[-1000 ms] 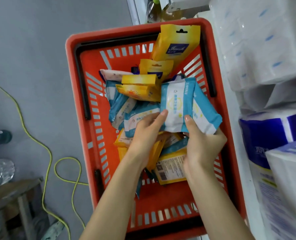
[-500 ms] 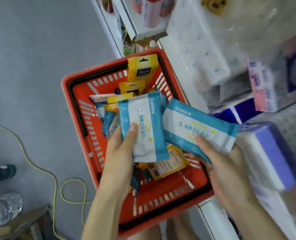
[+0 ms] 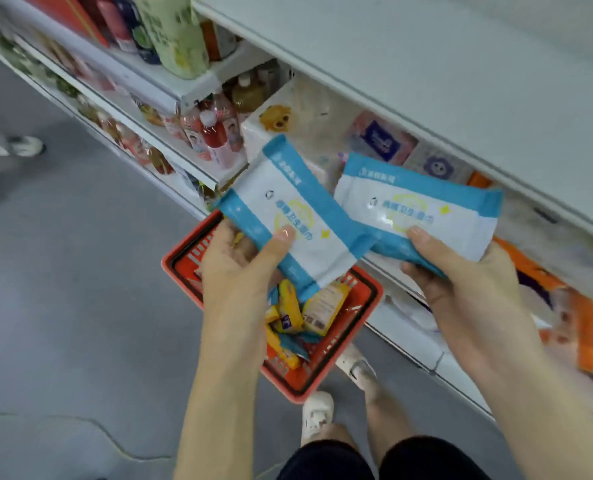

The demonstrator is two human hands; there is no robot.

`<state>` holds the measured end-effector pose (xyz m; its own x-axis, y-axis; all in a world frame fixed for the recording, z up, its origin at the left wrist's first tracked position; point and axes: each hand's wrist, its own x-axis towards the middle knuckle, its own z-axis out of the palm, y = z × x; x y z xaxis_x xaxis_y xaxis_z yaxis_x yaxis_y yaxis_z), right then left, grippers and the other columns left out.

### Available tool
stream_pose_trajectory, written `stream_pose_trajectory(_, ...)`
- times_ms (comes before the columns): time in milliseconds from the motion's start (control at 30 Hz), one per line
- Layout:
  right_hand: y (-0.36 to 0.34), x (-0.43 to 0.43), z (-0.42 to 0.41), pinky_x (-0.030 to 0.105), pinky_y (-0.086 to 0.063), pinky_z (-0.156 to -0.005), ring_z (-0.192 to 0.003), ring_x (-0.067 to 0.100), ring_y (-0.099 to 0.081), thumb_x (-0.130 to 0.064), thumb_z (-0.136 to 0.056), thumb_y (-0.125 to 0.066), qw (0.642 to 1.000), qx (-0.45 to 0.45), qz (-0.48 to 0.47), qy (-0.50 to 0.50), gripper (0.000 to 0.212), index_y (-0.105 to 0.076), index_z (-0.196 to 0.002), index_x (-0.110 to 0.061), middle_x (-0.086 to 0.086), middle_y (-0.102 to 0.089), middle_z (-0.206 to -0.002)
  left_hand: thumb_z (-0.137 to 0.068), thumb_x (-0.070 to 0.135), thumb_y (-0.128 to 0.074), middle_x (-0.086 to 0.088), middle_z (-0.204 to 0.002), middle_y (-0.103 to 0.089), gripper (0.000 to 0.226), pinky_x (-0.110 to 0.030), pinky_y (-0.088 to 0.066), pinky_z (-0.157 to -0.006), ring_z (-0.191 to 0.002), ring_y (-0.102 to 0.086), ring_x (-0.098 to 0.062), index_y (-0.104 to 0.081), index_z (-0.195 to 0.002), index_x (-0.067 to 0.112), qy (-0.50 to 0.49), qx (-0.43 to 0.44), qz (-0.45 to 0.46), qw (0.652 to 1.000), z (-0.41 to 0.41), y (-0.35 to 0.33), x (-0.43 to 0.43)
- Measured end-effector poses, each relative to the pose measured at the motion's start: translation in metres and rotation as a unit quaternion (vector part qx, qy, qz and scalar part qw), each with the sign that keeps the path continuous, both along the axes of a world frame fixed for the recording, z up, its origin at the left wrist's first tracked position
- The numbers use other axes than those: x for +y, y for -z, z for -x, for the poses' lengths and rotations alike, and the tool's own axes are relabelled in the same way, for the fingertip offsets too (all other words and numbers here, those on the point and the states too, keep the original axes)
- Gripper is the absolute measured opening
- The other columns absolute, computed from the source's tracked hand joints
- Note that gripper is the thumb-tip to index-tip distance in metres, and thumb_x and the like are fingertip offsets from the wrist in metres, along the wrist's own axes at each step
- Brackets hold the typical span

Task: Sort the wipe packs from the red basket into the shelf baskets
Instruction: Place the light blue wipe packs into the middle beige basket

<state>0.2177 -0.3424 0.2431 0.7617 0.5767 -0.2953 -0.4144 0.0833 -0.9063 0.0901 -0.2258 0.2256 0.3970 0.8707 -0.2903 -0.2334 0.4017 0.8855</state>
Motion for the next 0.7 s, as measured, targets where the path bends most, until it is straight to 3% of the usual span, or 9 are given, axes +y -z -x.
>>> stream_pose_trajectory(200,-0.088,-0.101,-0.004,0.027,-0.057,-0.075,-0.099,0.021,-0.069,-0.009,-0.076,-0.062,0.994,-0.061,-0.04,0.082,0.025,-0.064,-0.101,-0.012,0.0,-0.074,-0.104,-0.075,0.001,-0.068,-0.007,-0.106,-0.072,0.047,-0.034,-0.059,-0.073,-0.098,-0.07,-0.023,-0.056,-0.12,0.008,0.098,-0.042,-0.03,0.994,-0.019,-0.083,-0.074)
stream_pose_trajectory(300,-0.115,-0.149,-0.012,0.025,-0.056,-0.07,-0.083,0.014,-0.072,-0.004,-0.083,-0.06,0.981,-0.076,-0.057,0.169,0.014,-0.062,-0.092,-0.015,-0.003,-0.075,-0.09,-0.079,-0.004,-0.066,-0.009,-0.109,-0.071,0.045,-0.035,-0.059,-0.074,-0.099,-0.069,-0.023,-0.056,-0.121,0.007,0.149,-0.058,-0.042,0.986,-0.043,-0.117,-0.113)
stream_pose_trajectory(400,-0.132,-0.197,-0.025,0.041,-0.055,-0.079,-0.087,0.016,-0.071,-0.011,-0.082,-0.066,0.966,-0.081,-0.064,0.237,0.014,-0.062,-0.093,-0.019,-0.003,-0.075,-0.095,-0.08,-0.005,-0.065,-0.004,-0.106,-0.072,0.039,-0.03,-0.059,-0.07,-0.099,-0.069,-0.02,-0.058,-0.113,0.014,0.2,-0.076,-0.08,0.974,-0.071,-0.146,-0.151)
stream_pose_trajectory(467,-0.143,-0.23,-0.034,0.032,-0.058,-0.072,-0.085,0.013,-0.072,-0.01,-0.085,-0.062,0.958,-0.076,-0.086,0.264,0.015,-0.062,-0.098,-0.018,-0.004,-0.075,-0.092,-0.078,-0.002,-0.066,0.0,-0.101,-0.073,0.036,-0.029,-0.057,-0.068,-0.098,-0.069,-0.018,-0.06,-0.108,0.016,0.228,-0.089,-0.104,0.964,-0.089,-0.162,-0.179)
stream_pose_trajectory(567,-0.151,-0.288,-0.049,0.018,-0.052,-0.05,-0.065,0.005,-0.069,-0.011,-0.09,-0.056,0.947,-0.068,-0.096,0.3,0.009,-0.06,-0.097,-0.016,-0.008,-0.074,-0.077,-0.072,0.01,-0.067,0.0,-0.1,-0.074,0.034,-0.034,-0.058,-0.072,-0.097,-0.07,-0.019,-0.062,-0.104,0.015,0.268,-0.094,-0.11,0.953,-0.12,-0.174,-0.227)
stream_pose_trajectory(700,-0.14,-0.39,-0.075,0.019,-0.053,-0.054,-0.075,0.008,-0.07,-0.016,-0.091,-0.057,0.924,-0.076,-0.074,0.368,0.009,-0.063,-0.097,-0.017,-0.005,-0.075,-0.084,-0.085,0.011,-0.061,-0.011,-0.108,-0.072,0.022,-0.029,-0.056,-0.052,-0.089,-0.07,-0.023,-0.062,-0.106,0.01,0.312,-0.067,-0.076,0.945,-0.17,-0.17,-0.314)
